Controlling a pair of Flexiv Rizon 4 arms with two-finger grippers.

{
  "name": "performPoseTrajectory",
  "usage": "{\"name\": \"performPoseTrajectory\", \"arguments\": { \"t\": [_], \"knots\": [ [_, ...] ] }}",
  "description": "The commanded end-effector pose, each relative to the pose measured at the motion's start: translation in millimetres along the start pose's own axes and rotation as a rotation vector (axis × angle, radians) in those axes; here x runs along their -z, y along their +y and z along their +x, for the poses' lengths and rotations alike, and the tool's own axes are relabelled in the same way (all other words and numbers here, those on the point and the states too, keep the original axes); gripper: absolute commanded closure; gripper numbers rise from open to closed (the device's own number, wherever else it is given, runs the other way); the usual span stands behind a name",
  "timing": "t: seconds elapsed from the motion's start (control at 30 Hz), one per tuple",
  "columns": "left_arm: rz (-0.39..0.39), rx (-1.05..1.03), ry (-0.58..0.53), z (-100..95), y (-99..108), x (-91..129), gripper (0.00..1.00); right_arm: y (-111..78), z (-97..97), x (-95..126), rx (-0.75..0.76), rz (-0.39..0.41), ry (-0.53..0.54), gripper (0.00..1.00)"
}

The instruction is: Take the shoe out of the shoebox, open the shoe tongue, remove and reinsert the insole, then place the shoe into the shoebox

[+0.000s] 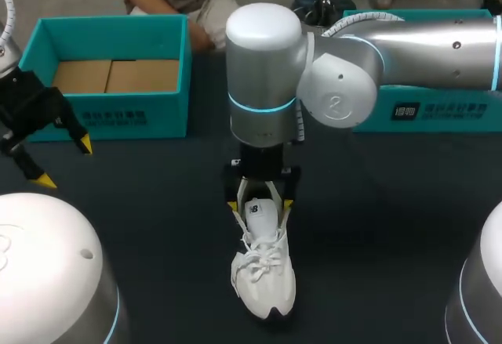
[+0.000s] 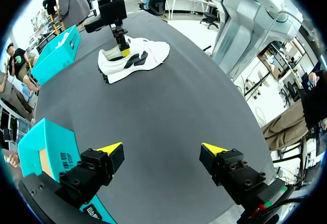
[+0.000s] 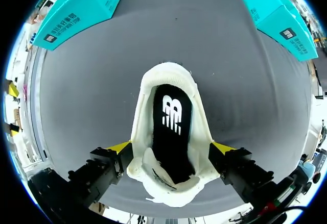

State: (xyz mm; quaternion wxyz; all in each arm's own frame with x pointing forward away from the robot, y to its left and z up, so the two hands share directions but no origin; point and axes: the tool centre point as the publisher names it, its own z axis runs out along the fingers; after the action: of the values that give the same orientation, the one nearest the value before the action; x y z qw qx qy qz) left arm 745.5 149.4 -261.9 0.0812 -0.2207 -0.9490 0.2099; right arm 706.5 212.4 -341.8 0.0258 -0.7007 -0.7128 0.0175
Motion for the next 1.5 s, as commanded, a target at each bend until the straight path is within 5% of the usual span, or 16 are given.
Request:
{"name": "performPoseTrajectory", "arguments": {
  "t": [0.03, 0.53, 0.77, 0.8, 0.83, 0.87, 0.9, 1.5],
  "knots": [
    [-0.002, 0.0, 0.0, 0.7, 0.1, -0.2, 0.0, -5.9, -3.3, 13.0, -0.01, -0.027, -0.014, 0.0],
    [-0.002, 0.0, 0.0, 0.7, 0.1, -0.2, 0.0, -30.9, -6.6, 61.9, -0.04, -0.111, -0.054, 0.0],
    [-0.002, 0.0, 0.0, 0.7, 0.1, -0.2, 0.0, -50.8, -1.8, 66.8, -0.041, -0.119, -0.066, 0.0],
    [-0.002, 0.0, 0.0, 0.7, 0.1, -0.2, 0.0, -53.0, -0.6, 65.6, -0.037, -0.115, -0.061, 0.51],
    [-0.002, 0.0, 0.0, 0.7, 0.1, -0.2, 0.0, -55.1, 0.3, 64.9, -0.037, -0.115, -0.059, 0.58],
    [-0.002, 0.0, 0.0, 0.7, 0.1, -0.2, 0.0, -57.3, 1.3, 63.8, -0.037, -0.114, -0.059, 0.88],
    [-0.002, 0.0, 0.0, 0.7, 0.1, -0.2, 0.0, -59.2, 2.3, 62.8, -0.037, -0.111, -0.056, 1.0],
    [-0.002, 0.0, 0.0, 0.7, 0.1, -0.2, 0.0, -63.6, 14.8, 39.0, -0.021, -0.09, -0.052, 1.0]
  ]
}}
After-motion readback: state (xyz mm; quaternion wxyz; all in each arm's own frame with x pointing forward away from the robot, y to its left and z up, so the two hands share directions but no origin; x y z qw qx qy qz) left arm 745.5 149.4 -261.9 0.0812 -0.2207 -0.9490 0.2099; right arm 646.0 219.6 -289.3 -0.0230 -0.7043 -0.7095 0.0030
